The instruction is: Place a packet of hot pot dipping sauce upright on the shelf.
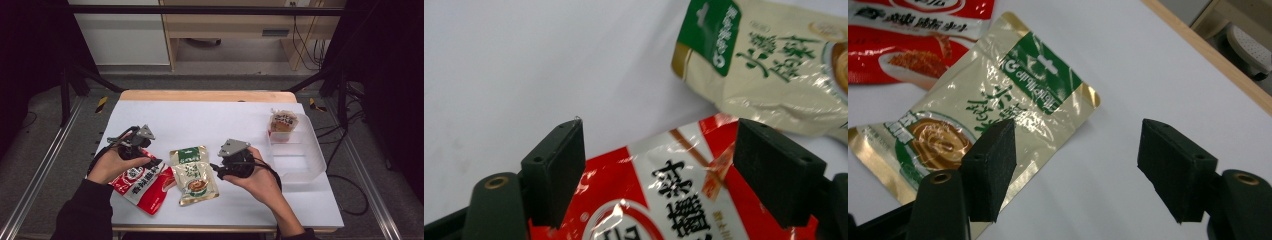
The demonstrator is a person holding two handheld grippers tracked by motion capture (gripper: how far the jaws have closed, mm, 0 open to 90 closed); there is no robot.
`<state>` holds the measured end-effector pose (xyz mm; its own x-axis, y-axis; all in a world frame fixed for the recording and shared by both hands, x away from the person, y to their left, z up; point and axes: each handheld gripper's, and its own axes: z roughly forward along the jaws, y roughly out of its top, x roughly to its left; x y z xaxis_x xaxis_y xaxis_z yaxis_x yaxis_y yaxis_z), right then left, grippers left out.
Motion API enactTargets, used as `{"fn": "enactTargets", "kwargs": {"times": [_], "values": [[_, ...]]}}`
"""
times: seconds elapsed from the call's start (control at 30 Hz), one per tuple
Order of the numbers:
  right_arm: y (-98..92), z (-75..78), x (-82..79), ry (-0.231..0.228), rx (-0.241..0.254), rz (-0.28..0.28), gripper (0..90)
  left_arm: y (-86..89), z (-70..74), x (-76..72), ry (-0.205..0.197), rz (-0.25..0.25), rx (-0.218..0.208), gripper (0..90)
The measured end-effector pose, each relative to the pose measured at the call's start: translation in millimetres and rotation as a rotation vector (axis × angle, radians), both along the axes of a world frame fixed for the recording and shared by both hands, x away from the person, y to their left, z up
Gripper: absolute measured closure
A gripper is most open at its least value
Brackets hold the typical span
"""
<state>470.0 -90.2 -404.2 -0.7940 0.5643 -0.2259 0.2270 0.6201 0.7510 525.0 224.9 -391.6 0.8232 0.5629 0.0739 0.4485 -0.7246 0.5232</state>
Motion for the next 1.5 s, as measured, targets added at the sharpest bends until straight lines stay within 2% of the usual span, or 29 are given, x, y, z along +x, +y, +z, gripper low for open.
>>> {"fn": "enactTargets", "kwargs": {"times": [0.1, 0.2, 0.3, 0.43, 0.5, 0.87, 1.07, 1.2, 1.3, 1.5], "values": [[4.7, -10.8, -3.8, 0.007, -0.030, 0.014, 32.1, -7.8, -2.9, 5.7, 0.014, -0.012, 0.034, 22.0], [5.3, -17.8, -5.7, 0.010, -0.057, 0.013, 32.1, -15.8, -6.3, 10.9, 0.032, -0.026, 0.040, 22.1], [2.3, -19.6, -6.0, 0.012, -0.050, -0.003, 32.4, -20.7, -10.0, 14.8, 0.059, -0.046, 0.014, 23.3], [-1.4, -21.8, -4.8, 0.015, -0.048, -0.020, 32.6, -27.0, -12.8, 18.8, 0.074, -0.056, -0.013, 24.1], [-2.1, -23.5, -4.1, 0.019, -0.055, -0.024, 32.6, -29.1, -14.7, 21.4, 0.076, -0.043, 0.004, 24.4], [-2.0, -28.0, -2.8, 0.027, -0.068, -0.022, 32.6, -39.3, -25.0, 29.0, 0.119, -0.050, -0.009, 33.0], [-2.3, -28.3, -2.2, 0.029, -0.070, -0.023, 32.7, -43.4, -29.9, 30.6, 0.138, -0.055, 0.004, 45.1], [-2.1, -29.2, -1.9, 0.029, -0.075, -0.023, 32.7, -43.9, -31.4, 30.4, 0.155, -0.056, -0.022, 54.6], [-2.1, -29.1, -1.6, 0.027, -0.072, -0.022, 32.8, -44.2, -30.5, 29.3, 0.140, -0.050, -0.014, 62.5], [-2.0, -28.9, -1.5, 0.027, -0.079, -0.024, 32.8, -43.5, -25.3, 27.7, 0.144, -0.045, -0.049, 78.9]]}}
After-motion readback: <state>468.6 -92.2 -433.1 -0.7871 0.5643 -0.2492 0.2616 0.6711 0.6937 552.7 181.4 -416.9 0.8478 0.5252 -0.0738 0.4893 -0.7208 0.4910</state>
